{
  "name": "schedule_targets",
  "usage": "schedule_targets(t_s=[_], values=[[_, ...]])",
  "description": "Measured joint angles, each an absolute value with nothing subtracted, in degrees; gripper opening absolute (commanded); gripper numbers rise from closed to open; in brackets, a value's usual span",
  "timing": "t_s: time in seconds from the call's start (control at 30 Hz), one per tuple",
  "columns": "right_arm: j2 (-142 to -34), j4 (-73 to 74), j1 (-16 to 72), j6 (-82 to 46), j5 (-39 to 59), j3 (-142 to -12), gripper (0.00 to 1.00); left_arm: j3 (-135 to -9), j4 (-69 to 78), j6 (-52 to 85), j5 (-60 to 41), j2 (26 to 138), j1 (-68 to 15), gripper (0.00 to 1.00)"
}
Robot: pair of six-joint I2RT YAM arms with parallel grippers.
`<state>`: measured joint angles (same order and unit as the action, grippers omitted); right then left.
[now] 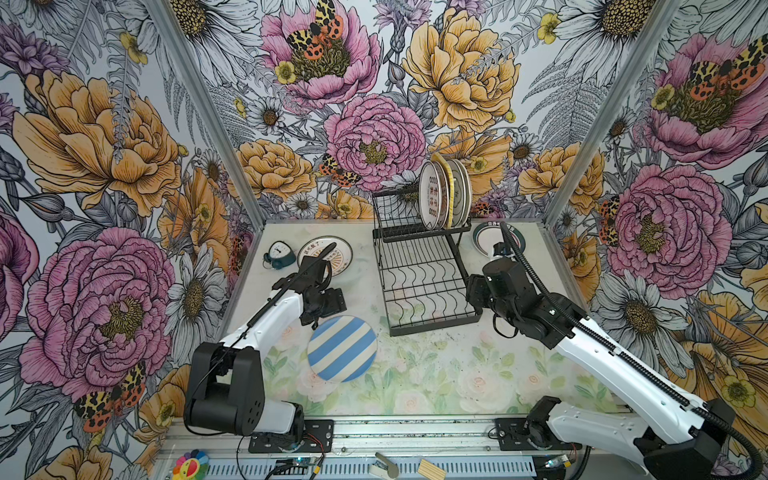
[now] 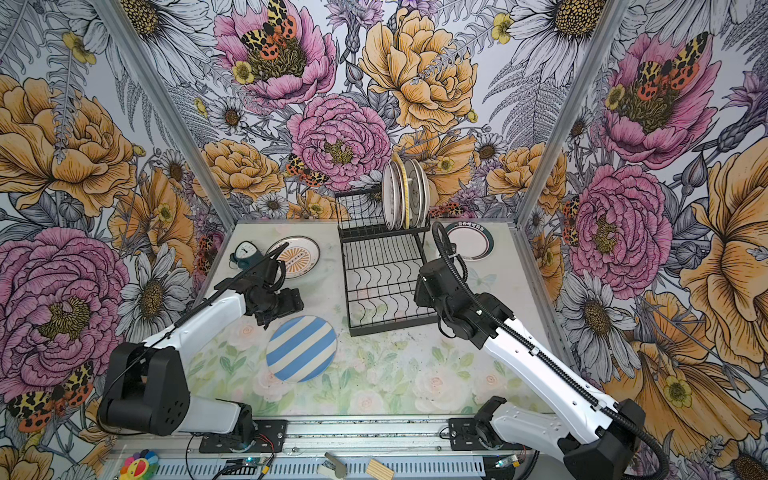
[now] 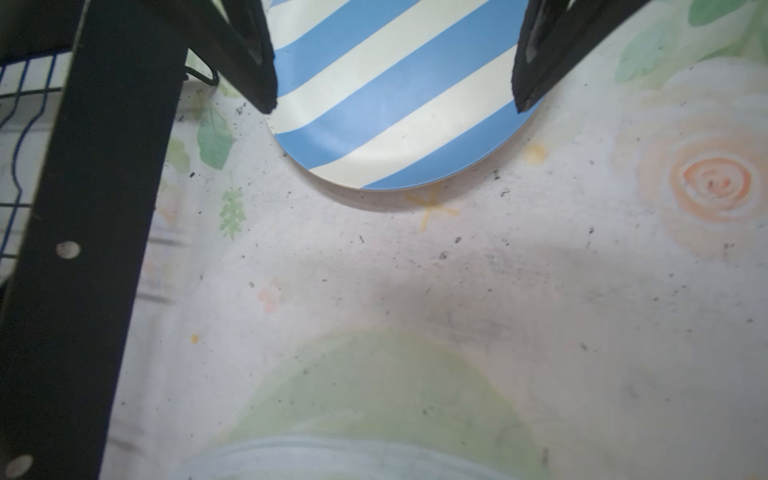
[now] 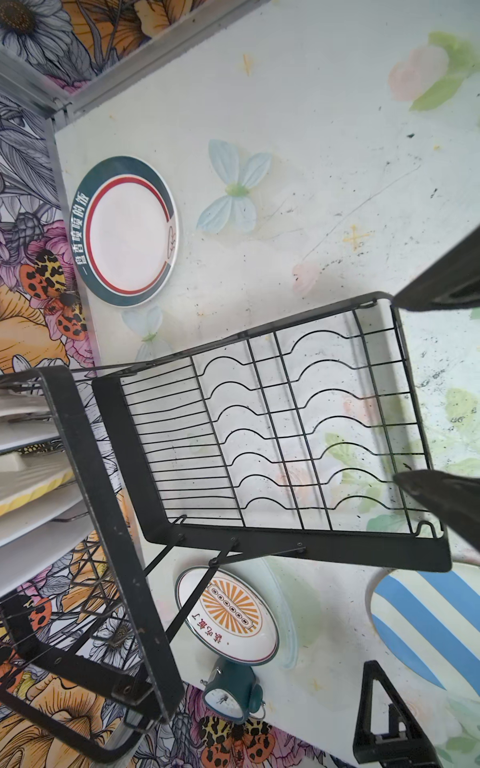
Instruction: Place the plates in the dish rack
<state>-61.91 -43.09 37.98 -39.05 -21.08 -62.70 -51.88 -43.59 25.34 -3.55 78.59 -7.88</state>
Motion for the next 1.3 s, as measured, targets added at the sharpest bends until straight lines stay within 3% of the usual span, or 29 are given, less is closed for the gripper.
schedule_targets(t_s=[0.23, 0.47, 0.83, 1.3], values=[[-60.82, -43.09, 38.28, -39.66, -19.75, -61.32, 0.62, -46.09, -41.82, 25.08, -7.16, 75.79, 0.05, 0.97], [-60.88, -43.09, 38.35, -39.64, -19.57, -61.28, 0.63, -47.83, -38.46, 20.14, -10.72, 85.12, 2.81, 0.95], [-60.8, -43.09, 38.46, -39.68, -19.57, -61.21, 0.63, -54.19, -36.95, 11.92, -15.84, 94.39, 0.4, 0.93], [-60.45, -43.09, 38.46, -40.14, -19.59, -60.88, 0.63, -50.43, -37.04, 11.86, -18.46, 91.13, -4.08, 0.93]])
